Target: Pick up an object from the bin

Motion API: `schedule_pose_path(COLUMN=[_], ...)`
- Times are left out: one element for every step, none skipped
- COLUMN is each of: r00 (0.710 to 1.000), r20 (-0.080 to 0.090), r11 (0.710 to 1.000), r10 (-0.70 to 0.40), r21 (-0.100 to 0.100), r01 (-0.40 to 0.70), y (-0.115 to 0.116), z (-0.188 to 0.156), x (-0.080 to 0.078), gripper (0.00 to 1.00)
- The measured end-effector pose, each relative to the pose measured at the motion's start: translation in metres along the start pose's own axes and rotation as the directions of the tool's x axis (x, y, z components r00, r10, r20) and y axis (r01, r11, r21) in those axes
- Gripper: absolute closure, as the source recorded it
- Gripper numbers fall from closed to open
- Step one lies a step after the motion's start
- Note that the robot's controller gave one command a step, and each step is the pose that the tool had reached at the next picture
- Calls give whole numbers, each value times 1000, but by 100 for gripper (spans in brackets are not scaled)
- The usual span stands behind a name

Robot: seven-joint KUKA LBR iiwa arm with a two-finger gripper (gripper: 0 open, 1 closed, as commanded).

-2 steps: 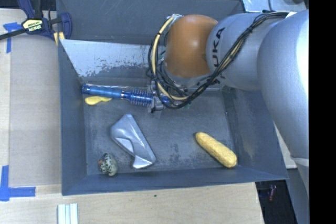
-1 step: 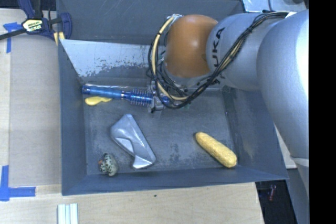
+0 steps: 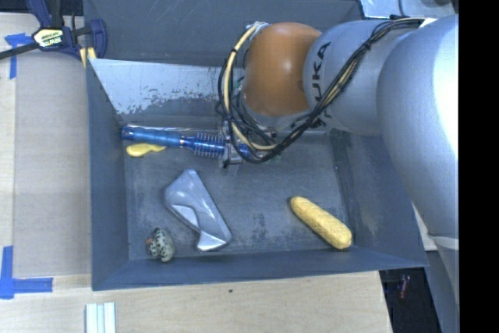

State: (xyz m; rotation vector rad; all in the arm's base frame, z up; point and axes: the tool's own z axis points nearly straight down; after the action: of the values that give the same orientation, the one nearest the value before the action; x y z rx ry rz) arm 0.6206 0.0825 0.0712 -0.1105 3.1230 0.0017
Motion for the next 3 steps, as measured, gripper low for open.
schedule_pose_path(r00=[997,993,992], r20=[6,-3,6], r11=[997,993,992], r10=[-71,-117,-128], r21=[0,-1,0], r01=[71,117,128], y=[-5,2,-9], z=[1,-63,-42], x=[-8,2,-3], gripper=[100,100,100])
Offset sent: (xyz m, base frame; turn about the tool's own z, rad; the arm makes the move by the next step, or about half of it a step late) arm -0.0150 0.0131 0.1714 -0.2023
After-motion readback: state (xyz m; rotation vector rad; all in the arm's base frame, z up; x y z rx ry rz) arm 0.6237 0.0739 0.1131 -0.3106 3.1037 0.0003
